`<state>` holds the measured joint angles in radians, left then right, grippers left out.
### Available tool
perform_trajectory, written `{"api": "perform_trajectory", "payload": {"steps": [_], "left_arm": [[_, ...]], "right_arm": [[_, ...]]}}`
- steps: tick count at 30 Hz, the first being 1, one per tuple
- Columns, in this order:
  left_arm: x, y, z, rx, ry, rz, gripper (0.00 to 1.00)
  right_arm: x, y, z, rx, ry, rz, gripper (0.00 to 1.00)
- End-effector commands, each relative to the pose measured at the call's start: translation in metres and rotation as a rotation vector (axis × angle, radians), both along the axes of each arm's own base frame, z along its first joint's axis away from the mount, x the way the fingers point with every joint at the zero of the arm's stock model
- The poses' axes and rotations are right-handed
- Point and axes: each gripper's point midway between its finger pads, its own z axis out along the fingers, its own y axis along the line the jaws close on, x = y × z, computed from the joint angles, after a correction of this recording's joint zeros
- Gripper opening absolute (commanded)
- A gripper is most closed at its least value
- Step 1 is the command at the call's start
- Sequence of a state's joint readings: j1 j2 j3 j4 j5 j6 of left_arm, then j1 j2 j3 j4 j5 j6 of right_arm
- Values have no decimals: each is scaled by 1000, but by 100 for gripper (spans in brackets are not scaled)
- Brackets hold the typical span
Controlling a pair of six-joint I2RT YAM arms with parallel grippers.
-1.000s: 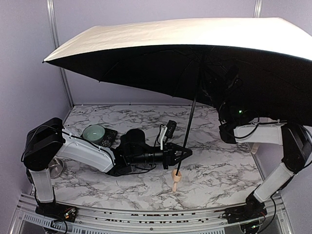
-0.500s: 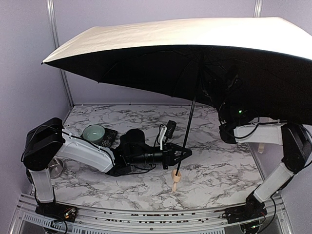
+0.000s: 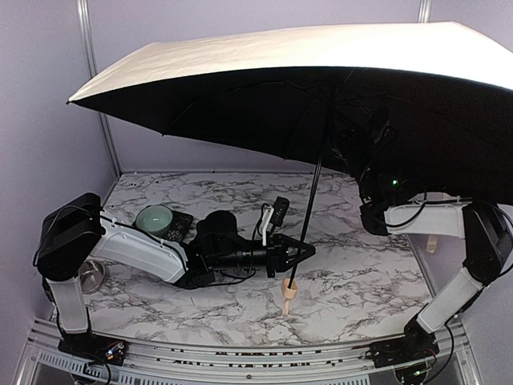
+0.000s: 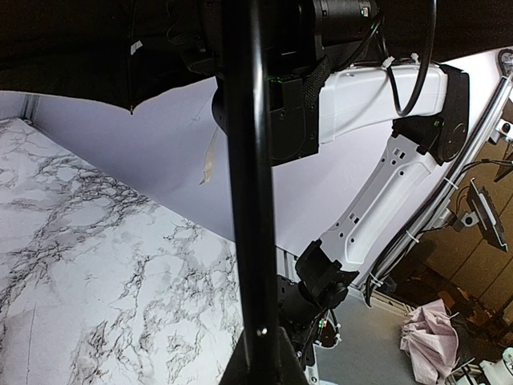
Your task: Put away the umbrella
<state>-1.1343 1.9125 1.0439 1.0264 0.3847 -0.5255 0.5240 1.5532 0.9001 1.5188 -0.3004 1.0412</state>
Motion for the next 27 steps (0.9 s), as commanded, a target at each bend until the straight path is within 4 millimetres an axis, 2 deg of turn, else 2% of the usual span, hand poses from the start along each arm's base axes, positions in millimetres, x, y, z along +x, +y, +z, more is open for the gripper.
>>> {"api": "perform_trajectory", "payload": {"steps": [1, 7, 13, 16, 18, 23, 24, 27], "left_arm": [[-5, 11, 64, -168, -125, -5, 0], [5, 22, 80, -192, -139, 12, 0], [1, 17, 79, -176, -145, -20, 0], [0, 23, 93, -194, -181, -13, 0], [8, 29, 101, -177, -227, 51, 0], [9, 26, 102, -137, -241, 62, 0], [7, 25, 101, -135, -240, 57, 0], [5, 23, 95, -125, -234, 55, 0]], "right_arm": [[-5, 3, 5, -19, -26, 2, 0], [-4, 15, -6, -125, -31, 3, 0], [-6, 18, -10, -176, -61, -28, 0], [-1, 29, -25, -305, -47, -62, 0], [-2, 33, -33, -380, -54, -70, 0], [1, 31, -47, -389, -36, -84, 0], [0, 31, -47, -385, -37, -78, 1], [-7, 27, -40, -367, -75, -86, 20]]}}
